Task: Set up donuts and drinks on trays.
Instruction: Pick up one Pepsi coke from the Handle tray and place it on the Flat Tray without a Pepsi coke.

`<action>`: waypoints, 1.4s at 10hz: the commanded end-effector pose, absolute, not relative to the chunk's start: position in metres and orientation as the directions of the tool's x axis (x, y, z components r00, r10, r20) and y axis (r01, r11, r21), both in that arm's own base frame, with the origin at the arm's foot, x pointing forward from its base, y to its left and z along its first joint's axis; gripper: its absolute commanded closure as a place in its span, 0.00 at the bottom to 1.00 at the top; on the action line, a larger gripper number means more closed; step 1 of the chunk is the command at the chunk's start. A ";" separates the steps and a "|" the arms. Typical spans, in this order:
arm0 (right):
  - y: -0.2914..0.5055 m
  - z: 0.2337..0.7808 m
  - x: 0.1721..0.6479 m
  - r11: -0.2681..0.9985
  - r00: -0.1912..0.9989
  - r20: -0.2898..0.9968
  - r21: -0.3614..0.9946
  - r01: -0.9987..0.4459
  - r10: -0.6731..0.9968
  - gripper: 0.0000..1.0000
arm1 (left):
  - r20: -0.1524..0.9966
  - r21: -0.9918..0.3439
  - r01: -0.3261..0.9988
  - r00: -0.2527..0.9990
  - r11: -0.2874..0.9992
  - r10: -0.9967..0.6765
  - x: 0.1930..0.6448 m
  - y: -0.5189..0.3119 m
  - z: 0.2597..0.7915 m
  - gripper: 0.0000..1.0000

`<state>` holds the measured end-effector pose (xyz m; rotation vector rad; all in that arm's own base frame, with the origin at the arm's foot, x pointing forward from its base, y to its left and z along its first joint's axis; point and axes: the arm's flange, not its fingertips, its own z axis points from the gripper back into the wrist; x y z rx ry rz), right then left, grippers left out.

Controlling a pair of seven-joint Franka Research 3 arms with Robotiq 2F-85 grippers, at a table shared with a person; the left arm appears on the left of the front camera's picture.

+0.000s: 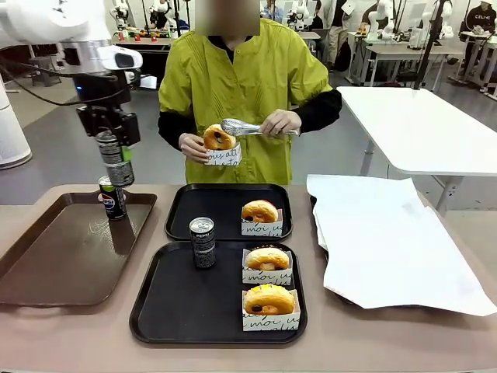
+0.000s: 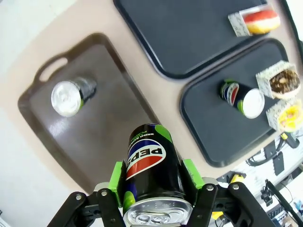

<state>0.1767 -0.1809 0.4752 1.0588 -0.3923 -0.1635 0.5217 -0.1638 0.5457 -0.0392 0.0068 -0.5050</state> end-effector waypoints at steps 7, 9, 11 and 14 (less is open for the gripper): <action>-0.181 0.475 0.177 0.475 0.917 0.250 0.877 -0.078 -0.311 0.00 | -0.036 -0.057 0.536 0.842 0.842 -0.538 0.495 -0.136 0.524 0.41; -0.181 0.475 0.177 0.475 0.917 0.250 0.877 -0.078 -0.311 0.00 | 0.016 -0.057 0.595 0.803 0.802 -0.595 0.402 -0.078 0.547 0.41; -0.181 0.475 0.177 0.475 0.917 0.250 0.877 -0.078 -0.311 0.00 | -0.012 -0.066 0.576 0.816 0.814 -0.578 0.393 -0.065 0.539 0.41; -0.181 0.475 0.177 0.475 0.917 0.250 0.877 -0.078 -0.311 0.00 | -0.004 -0.071 0.577 0.816 0.814 -0.578 0.397 -0.063 0.538 0.41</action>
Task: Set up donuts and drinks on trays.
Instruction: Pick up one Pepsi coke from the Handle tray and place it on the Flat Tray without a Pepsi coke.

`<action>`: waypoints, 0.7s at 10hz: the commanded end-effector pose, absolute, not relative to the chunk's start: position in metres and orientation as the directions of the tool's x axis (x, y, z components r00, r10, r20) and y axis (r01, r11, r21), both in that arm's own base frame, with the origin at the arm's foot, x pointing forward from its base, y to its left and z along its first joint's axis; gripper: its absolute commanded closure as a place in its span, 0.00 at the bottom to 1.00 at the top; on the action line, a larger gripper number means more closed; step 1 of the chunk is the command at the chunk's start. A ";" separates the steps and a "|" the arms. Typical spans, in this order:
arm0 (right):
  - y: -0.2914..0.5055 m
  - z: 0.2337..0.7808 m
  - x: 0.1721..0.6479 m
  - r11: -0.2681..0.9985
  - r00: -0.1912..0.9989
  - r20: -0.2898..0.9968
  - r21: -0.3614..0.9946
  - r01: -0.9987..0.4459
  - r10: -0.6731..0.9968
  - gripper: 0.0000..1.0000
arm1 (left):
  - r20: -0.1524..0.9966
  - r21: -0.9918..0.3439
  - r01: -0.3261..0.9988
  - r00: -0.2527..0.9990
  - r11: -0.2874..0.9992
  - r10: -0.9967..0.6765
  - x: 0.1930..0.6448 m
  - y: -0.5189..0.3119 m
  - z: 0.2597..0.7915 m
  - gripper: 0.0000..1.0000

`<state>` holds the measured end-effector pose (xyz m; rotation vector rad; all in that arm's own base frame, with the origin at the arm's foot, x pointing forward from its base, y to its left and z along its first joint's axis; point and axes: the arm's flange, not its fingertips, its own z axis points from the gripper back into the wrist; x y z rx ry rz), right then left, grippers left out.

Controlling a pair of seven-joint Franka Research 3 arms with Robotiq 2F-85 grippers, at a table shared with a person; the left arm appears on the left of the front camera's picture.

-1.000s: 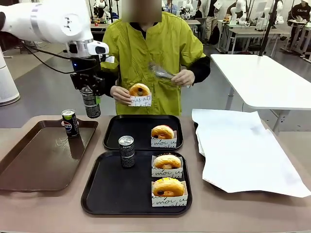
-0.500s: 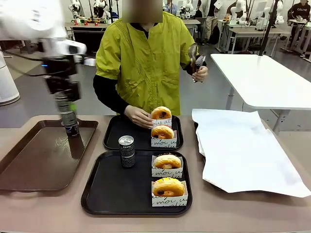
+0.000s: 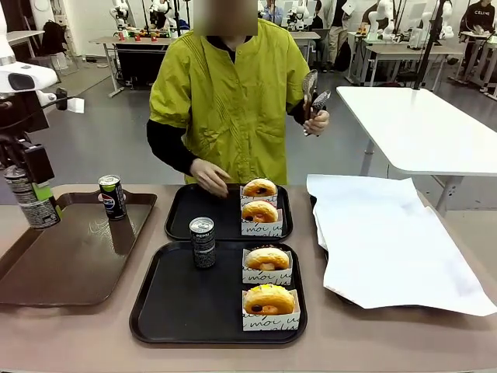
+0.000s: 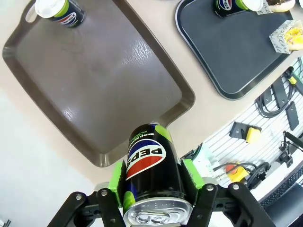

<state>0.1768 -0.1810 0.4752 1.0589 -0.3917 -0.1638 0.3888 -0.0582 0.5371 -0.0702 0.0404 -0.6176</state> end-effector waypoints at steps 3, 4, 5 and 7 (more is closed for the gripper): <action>-0.181 0.475 0.177 0.475 0.917 0.250 0.877 -0.078 -0.311 0.00 | -0.002 -0.064 0.570 0.821 0.819 -0.571 0.415 -0.068 0.543 0.41; -0.181 0.475 0.177 0.475 0.917 0.250 0.877 -0.078 -0.311 0.00 | -0.006 -0.070 0.553 0.832 0.830 -0.555 0.433 -0.077 0.547 0.41; -0.181 0.475 0.177 0.475 0.917 0.250 0.877 -0.078 -0.311 0.00 | -0.008 -0.087 0.546 0.836 0.833 -0.549 0.451 -0.089 0.550 0.41; -0.181 0.475 0.177 0.475 0.917 0.250 0.877 -0.078 -0.311 0.00 | -0.019 -0.089 0.537 0.841 0.839 -0.541 0.504 -0.120 0.558 0.41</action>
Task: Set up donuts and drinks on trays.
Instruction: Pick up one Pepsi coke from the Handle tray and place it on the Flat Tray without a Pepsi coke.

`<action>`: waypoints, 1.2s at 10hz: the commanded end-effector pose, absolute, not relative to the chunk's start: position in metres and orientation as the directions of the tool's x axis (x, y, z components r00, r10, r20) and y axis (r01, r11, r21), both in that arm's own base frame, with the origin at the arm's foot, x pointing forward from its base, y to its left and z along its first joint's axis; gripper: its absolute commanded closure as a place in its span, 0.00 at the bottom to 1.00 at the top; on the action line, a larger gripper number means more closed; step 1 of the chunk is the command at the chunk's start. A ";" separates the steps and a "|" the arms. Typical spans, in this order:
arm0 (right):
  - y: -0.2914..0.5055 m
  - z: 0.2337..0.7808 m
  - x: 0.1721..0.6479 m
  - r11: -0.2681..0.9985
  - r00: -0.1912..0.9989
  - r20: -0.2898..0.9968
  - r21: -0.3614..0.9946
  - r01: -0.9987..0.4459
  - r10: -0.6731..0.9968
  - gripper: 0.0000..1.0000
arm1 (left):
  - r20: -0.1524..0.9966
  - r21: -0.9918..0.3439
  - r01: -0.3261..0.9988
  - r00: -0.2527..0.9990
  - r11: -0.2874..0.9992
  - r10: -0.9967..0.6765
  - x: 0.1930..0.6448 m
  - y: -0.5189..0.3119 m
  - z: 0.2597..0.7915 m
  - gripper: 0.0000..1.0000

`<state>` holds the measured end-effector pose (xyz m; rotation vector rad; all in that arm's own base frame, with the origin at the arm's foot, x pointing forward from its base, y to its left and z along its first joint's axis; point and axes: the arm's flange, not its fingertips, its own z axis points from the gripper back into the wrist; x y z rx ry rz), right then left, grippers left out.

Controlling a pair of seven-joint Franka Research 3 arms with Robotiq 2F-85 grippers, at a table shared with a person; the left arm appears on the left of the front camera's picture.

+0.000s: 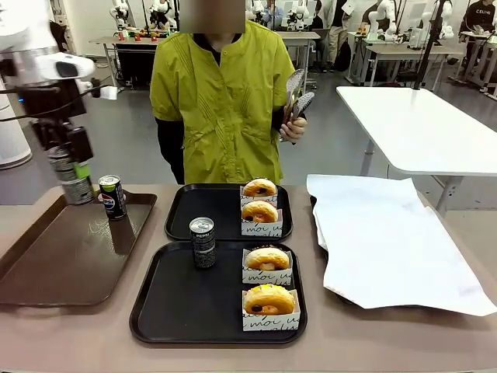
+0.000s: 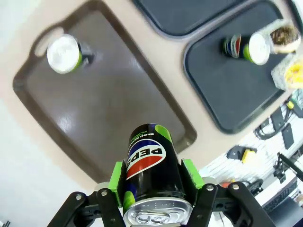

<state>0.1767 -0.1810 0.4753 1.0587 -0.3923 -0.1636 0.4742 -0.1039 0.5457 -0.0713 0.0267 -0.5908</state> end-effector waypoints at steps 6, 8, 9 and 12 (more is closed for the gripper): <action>-0.181 0.475 0.177 0.475 0.917 0.250 0.877 -0.078 -0.311 0.00 | 0.015 -0.040 0.496 0.868 0.867 -0.496 0.589 -0.224 0.530 0.41; -0.181 0.475 0.177 0.475 0.917 0.250 0.877 -0.078 -0.311 0.00 | 0.012 0.018 0.493 0.870 0.870 -0.493 0.609 -0.262 0.509 0.41; -0.181 0.475 0.177 0.475 0.917 0.250 0.877 -0.078 -0.311 0.00 | 0.018 0.041 0.501 0.865 0.864 -0.502 0.616 -0.277 0.498 0.41; -0.181 0.475 0.177 0.475 0.917 0.250 0.877 -0.078 -0.311 0.00 | 0.006 0.024 0.515 0.857 0.857 -0.515 0.632 -0.299 0.442 0.41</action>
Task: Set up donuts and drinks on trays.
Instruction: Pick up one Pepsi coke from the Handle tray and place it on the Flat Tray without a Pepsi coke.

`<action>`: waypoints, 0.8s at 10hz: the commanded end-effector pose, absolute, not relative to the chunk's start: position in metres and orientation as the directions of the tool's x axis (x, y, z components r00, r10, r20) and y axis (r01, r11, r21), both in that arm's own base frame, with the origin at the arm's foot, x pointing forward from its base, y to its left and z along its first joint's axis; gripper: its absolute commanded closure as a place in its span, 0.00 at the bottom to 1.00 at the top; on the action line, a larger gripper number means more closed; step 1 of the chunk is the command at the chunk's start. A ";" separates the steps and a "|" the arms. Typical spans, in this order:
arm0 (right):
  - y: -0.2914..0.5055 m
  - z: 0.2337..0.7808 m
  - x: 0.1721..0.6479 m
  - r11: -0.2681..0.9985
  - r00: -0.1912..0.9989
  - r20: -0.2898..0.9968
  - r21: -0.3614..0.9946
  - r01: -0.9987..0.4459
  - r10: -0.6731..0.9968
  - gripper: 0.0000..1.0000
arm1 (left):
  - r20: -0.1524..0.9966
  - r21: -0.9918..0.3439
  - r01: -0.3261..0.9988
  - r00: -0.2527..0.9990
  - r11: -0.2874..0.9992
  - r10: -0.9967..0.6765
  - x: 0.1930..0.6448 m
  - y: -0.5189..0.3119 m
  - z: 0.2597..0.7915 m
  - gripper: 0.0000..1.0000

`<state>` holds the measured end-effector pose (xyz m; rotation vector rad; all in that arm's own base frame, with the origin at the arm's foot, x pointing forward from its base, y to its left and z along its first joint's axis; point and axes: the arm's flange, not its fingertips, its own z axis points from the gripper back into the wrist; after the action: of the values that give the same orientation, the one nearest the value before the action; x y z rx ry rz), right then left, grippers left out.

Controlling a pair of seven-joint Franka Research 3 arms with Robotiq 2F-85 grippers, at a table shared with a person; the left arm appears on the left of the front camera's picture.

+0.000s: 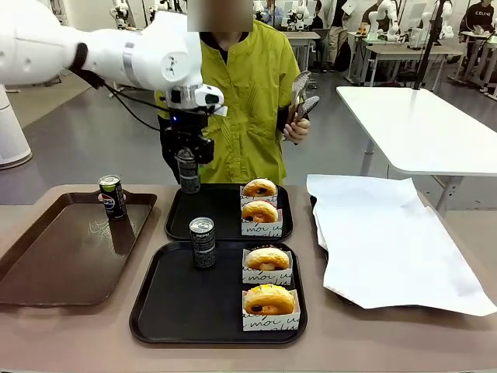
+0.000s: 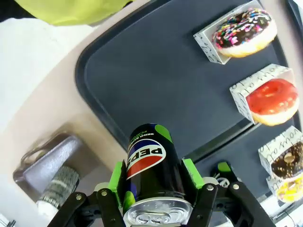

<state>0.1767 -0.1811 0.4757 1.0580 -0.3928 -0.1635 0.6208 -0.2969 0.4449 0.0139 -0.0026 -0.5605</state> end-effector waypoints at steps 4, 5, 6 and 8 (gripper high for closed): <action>-0.181 0.475 0.177 0.475 0.917 0.250 0.877 -0.078 -0.311 0.00 | -0.029 -0.085 0.525 0.848 0.847 -0.529 0.630 -0.296 0.401 0.41; -0.181 0.475 0.177 0.475 0.917 0.250 0.877 -0.078 -0.311 0.00 | -0.035 -0.084 0.524 0.849 0.848 -0.528 0.630 -0.294 0.397 0.41; -0.181 0.475 0.177 0.475 0.917 0.250 0.877 -0.078 -0.311 0.00 | -0.040 -0.086 0.524 0.848 0.847 -0.528 0.631 -0.293 0.396 0.21; -0.181 0.475 0.177 0.475 0.917 0.250 0.877 -0.078 -0.311 0.00 | -0.045 -0.088 0.532 0.842 0.842 -0.537 0.629 -0.292 0.396 0.00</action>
<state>0.1767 -0.1812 0.4757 1.0580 -0.3929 -0.1635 0.6324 -0.2977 0.3923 -0.0521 0.0602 -0.5437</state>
